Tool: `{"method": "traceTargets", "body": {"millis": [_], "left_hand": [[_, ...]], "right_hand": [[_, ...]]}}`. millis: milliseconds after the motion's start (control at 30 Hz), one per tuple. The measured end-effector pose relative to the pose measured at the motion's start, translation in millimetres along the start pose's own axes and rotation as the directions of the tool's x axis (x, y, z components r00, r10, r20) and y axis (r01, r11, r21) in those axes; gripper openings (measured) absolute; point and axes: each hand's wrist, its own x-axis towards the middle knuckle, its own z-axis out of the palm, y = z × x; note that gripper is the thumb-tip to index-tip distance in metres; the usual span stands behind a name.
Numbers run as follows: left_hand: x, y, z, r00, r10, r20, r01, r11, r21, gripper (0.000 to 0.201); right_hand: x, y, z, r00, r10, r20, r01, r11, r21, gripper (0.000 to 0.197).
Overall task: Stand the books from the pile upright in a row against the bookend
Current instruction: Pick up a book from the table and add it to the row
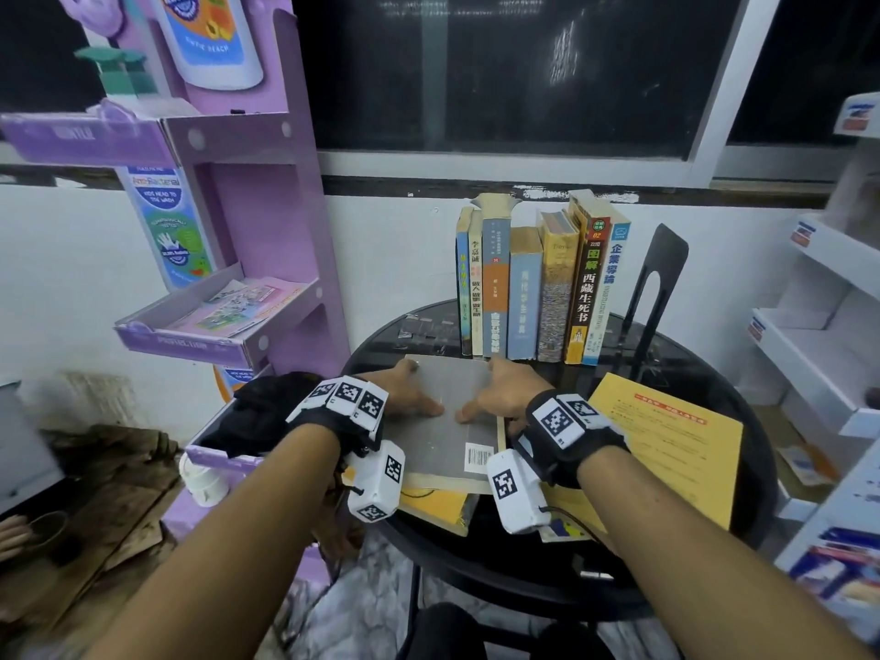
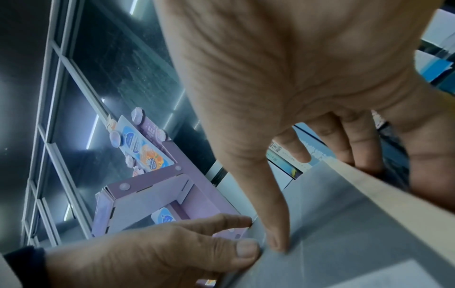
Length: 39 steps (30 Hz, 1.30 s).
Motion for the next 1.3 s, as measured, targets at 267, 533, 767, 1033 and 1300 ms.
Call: {"method": "traceTargets", "body": {"millis": [267, 533, 767, 1033, 1300], "left_hand": [[-10, -2, -12, 0.994, 0.096, -0.048, -0.096, 0.995, 0.015, 0.095], [-15, -5, -19, 0.967, 0.202, -0.154, -0.215, 0.974, -0.072, 0.112], [-33, 5, -29, 0.948, 0.261, -0.18, -0.315, 0.841, -0.441, 0.094], [-34, 17, -27, 0.932, 0.253, -0.258, -0.361, 0.62, -0.696, 0.064], [-32, 21, -25, 0.905, 0.282, -0.319, -0.418, 0.45, -0.789, 0.06]], "right_hand": [[6, 1, 9, 0.999, 0.035, -0.025, -0.034, 0.999, 0.026, 0.074], [9, 2, 12, 0.997, 0.038, -0.064, -0.03, 0.993, 0.118, 0.073], [9, 4, 4, 0.997, 0.015, -0.073, -0.003, 0.985, 0.173, 0.067], [13, -1, -12, 0.968, -0.016, -0.25, 0.102, 0.937, 0.335, 0.098], [7, 1, -22, 0.96, -0.033, -0.279, 0.205, 0.761, 0.615, 0.099]]}}
